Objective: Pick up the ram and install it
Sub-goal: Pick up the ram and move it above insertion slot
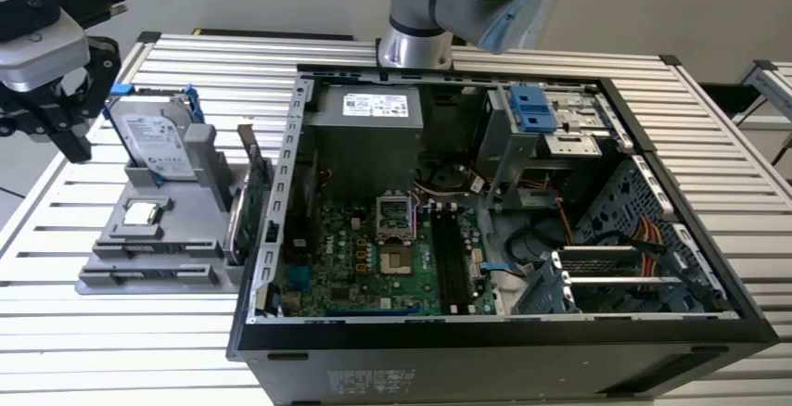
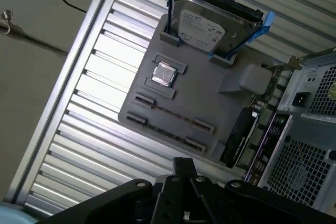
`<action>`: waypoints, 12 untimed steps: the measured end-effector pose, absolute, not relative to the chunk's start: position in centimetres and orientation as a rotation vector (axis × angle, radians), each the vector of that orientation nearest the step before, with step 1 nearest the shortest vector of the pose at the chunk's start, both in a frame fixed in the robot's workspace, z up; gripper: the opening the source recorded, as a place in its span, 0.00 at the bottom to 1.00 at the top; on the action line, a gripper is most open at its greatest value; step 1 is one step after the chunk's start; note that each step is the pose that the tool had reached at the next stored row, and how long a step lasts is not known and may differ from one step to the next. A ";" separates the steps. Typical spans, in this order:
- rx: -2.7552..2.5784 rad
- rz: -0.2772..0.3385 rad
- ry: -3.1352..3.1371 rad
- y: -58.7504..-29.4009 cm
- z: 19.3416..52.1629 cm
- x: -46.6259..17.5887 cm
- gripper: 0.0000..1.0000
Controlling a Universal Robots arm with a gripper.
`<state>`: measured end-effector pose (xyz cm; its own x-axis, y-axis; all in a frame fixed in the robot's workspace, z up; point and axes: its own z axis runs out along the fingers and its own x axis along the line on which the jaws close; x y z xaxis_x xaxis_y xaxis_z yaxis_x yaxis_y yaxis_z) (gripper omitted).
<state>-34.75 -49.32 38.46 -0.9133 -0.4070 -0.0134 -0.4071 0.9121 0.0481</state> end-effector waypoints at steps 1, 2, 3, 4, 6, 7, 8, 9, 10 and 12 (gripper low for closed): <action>-0.665 0.078 3.066 -49.3 38.5 -34.8 0.00; -0.679 0.078 3.064 -49.3 38.5 -34.8 0.00; -0.694 0.078 3.061 -49.3 38.5 -34.8 0.00; -0.709 0.078 3.057 -49.3 38.5 -34.8 0.00; -0.735 0.078 3.052 -49.3 38.5 -34.8 0.00; -0.747 0.078 3.049 -49.3 38.5 -34.8 0.00; -0.757 0.078 3.046 -49.3 38.5 -34.9 0.00; -0.768 0.078 3.044 -49.2 38.5 -34.9 0.00; -0.780 0.078 3.041 -49.2 38.5 -34.9 0.00; -0.804 0.078 3.035 -49.2 38.5 -34.9 0.00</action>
